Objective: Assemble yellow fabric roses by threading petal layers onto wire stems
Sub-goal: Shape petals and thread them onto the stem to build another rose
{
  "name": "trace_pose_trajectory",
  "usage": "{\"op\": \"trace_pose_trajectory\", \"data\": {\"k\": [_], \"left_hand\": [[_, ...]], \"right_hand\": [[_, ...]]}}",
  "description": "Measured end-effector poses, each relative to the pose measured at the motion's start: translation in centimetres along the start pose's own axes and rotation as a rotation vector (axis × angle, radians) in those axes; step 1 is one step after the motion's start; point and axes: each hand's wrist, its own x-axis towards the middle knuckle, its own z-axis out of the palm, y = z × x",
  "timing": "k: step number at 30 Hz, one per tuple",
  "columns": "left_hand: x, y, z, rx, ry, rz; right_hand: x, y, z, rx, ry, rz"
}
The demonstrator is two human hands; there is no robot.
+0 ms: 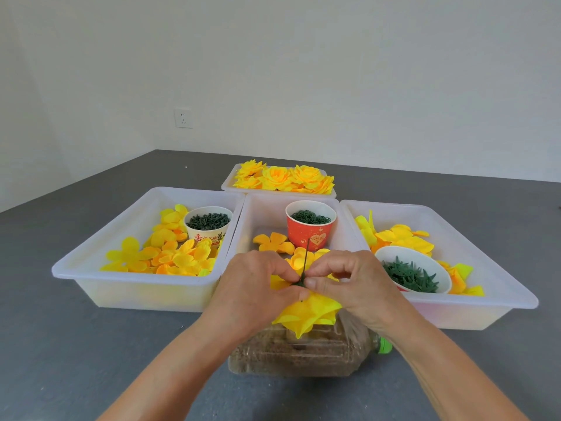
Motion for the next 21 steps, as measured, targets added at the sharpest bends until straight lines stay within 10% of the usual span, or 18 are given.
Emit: {"op": "trace_pose_trajectory", "data": {"k": [21], "left_hand": [[-0.5,-1.8,1.6,-0.164,0.16,0.278]], "right_hand": [[-1.0,3.2,2.3,0.009,0.225,-0.314]]}}
